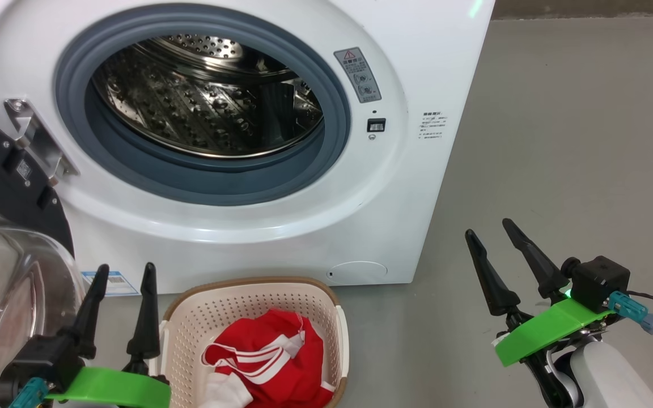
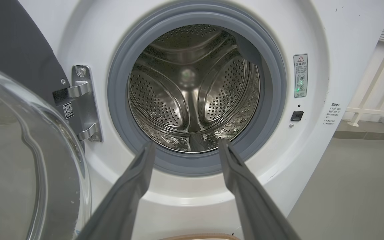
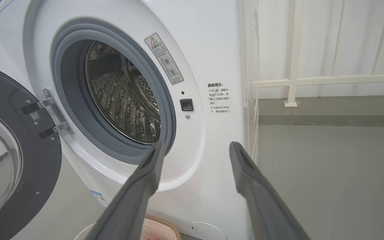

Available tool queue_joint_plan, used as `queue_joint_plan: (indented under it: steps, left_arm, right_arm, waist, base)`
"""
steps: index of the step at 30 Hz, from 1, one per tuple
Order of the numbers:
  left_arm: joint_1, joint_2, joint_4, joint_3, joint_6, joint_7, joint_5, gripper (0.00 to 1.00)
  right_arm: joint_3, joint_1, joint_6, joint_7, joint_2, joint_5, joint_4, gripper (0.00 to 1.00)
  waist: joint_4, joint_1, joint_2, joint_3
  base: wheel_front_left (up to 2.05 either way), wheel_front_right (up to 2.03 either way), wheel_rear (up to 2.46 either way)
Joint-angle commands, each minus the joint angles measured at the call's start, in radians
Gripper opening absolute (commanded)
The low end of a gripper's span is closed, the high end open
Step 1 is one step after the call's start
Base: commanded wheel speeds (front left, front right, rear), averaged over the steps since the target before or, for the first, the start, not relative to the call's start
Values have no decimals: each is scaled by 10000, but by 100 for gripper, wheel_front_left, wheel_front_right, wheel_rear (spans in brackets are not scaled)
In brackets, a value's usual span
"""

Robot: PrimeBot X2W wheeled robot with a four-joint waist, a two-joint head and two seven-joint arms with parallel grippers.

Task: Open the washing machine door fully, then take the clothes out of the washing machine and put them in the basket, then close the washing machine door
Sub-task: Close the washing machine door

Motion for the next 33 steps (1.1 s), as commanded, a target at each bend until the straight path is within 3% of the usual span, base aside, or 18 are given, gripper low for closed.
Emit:
queue_joint_plan:
  steps: [1, 33]
  left_arm:
    - [-220, 265, -237, 369, 137, -70, 2, 100]
    - [-254, 312, -135, 193, 114, -75, -112, 100]
  right_arm:
    - [184, -4, 16, -120, -60, 1, -290, 100]
    - [284, -6, 16, -120, -55, 53, -187, 100]
  waist:
    - [-5, 0, 0, 9]
    - [-41, 0, 0, -69]
  base:
    - [0, 0, 0]
    - [-4, 4, 0]
